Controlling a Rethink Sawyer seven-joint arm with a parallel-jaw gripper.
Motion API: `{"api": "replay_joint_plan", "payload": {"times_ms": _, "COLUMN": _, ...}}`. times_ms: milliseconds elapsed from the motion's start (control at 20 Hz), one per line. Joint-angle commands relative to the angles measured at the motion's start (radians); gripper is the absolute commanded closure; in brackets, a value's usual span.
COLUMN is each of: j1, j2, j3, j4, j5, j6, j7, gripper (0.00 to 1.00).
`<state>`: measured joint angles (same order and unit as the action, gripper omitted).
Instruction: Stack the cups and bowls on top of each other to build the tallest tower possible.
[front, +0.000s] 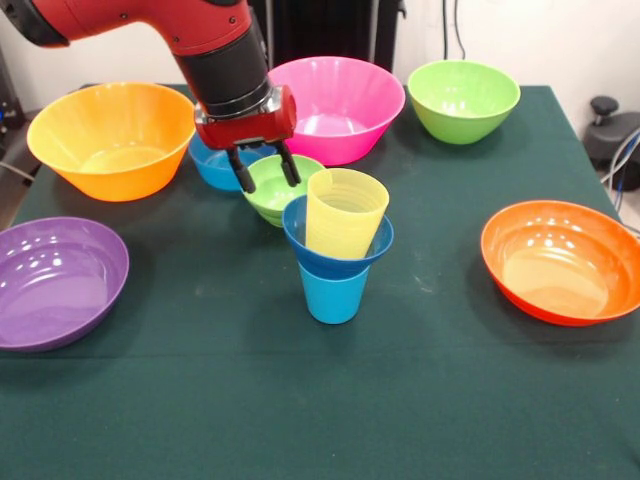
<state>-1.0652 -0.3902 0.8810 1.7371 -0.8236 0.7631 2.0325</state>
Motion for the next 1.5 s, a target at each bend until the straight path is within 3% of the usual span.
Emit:
{"api": "replay_joint_plan", "payload": {"times_ms": 50, "j1": 0.018, "j2": 0.004, "j3": -0.051, "j4": -0.054, "j5": -0.072, "j6": 0.006, "j7": -0.267, "gripper": 0.0}}
{"api": "replay_joint_plan", "payload": {"times_ms": 650, "j1": 0.003, "j2": -0.025, "j3": -0.061, "j4": -0.012, "j5": -0.088, "j6": -0.006, "j7": -0.256, "gripper": 0.0}}
{"api": "replay_joint_plan", "payload": {"times_ms": 1500, "j1": -0.045, "j2": 0.049, "j3": -0.105, "j4": 0.0, "j5": -0.177, "j6": -0.076, "j7": -0.281, "gripper": 0.0}}
